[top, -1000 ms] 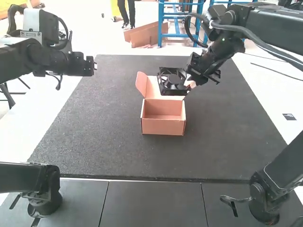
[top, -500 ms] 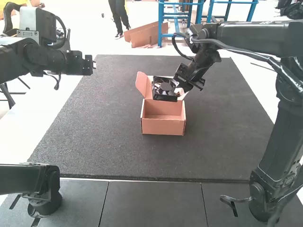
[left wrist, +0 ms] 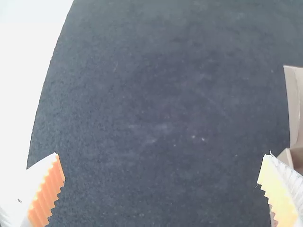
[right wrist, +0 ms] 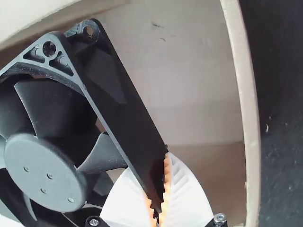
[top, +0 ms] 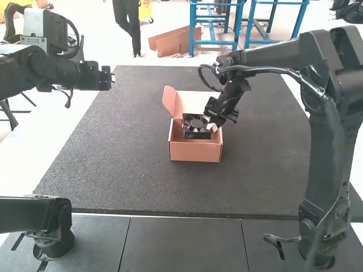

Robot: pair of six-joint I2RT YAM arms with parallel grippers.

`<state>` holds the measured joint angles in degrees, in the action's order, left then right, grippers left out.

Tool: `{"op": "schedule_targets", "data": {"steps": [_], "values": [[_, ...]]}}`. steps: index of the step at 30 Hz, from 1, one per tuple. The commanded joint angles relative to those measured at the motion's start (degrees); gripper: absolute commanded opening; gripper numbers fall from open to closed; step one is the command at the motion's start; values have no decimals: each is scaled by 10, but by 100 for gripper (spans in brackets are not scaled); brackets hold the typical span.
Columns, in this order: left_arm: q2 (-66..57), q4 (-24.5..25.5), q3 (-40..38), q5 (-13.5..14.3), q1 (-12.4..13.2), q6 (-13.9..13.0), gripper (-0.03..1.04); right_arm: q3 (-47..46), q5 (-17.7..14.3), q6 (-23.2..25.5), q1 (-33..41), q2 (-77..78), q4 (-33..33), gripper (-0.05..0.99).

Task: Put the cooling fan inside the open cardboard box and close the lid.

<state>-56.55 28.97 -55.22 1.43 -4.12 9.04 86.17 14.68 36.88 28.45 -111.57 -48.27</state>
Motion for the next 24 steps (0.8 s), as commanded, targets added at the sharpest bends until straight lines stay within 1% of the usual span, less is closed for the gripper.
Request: {"op": "schedule_targets", "data": {"steps": [1,8,12,13,14,15,17,18,20,21,24], "values": [[15,-2,4,-7,3,5,97,5,1,-17,14,-7,3,-1],[15,-1,3,-7,3,5,97,-6,4,-42,21,-28,13,-1],[15,0,3,-7,3,5,97,-3,11,-46,22,-28,27,0],[16,0,3,-7,3,5,97,-2,14,-46,21,-28,31,4],[16,0,4,-7,3,5,97,-1,17,-45,21,-28,32,13],[17,0,3,-7,3,5,97,2,18,-45,21,-28,32,25],[18,1,3,-7,3,5,97,15,34,-51,21,-28,30,47],[18,2,3,-7,3,5,97,22,40,-61,20,-26,27,62],[21,3,4,-7,3,5,97,40,70,-76,18,-23,14,79],[22,3,4,-7,3,5,97,51,83,-82,18,-22,5,84],[22,1,4,-7,3,5,97,91,109,-106,16,-12,-22,89]]}}
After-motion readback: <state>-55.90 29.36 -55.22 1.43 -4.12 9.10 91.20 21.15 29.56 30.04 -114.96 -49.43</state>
